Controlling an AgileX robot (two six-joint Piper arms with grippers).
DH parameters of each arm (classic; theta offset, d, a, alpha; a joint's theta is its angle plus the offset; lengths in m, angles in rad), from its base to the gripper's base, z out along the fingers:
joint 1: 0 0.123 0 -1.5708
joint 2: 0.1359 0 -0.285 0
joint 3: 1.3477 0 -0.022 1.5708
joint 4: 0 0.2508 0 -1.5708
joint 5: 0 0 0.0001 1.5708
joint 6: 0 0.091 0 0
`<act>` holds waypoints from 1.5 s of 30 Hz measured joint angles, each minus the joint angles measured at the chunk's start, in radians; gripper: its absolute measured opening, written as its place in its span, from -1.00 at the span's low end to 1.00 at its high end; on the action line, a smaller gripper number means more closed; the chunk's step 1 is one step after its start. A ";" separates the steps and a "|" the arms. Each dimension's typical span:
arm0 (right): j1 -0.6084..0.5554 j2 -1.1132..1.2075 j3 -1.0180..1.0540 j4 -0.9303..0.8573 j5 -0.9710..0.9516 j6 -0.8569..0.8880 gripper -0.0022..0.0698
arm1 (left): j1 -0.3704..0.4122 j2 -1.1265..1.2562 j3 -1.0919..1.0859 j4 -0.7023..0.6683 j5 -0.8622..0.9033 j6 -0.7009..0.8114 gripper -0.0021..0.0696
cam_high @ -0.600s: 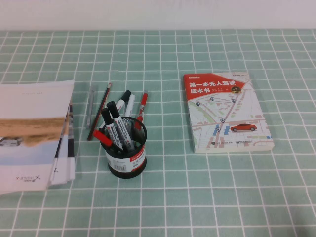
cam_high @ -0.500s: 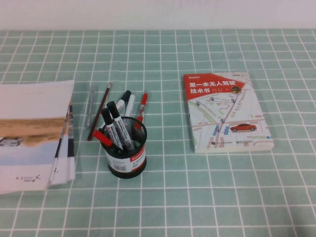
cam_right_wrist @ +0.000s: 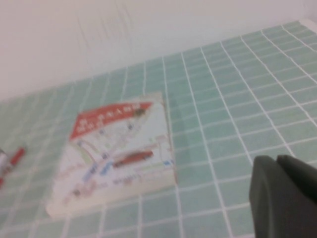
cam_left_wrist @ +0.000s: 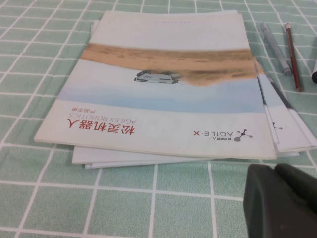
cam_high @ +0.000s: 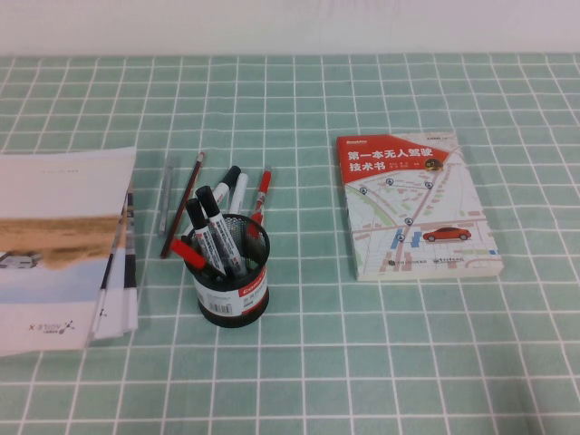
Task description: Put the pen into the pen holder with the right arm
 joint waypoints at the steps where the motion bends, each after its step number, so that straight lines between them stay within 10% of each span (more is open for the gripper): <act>1: 0.000 0.000 0.000 0.027 -0.013 0.000 -1.00 | 0.000 0.000 0.000 0.000 0.000 0.000 -0.95; 26: 0.000 0.017 -0.041 0.435 0.039 0.000 -1.00 | 0.000 0.000 0.000 0.000 0.000 0.000 -0.95; 45: 0.034 0.936 -0.767 0.341 0.601 -0.168 -1.00 | 0.000 0.000 0.000 0.000 0.000 0.000 -0.95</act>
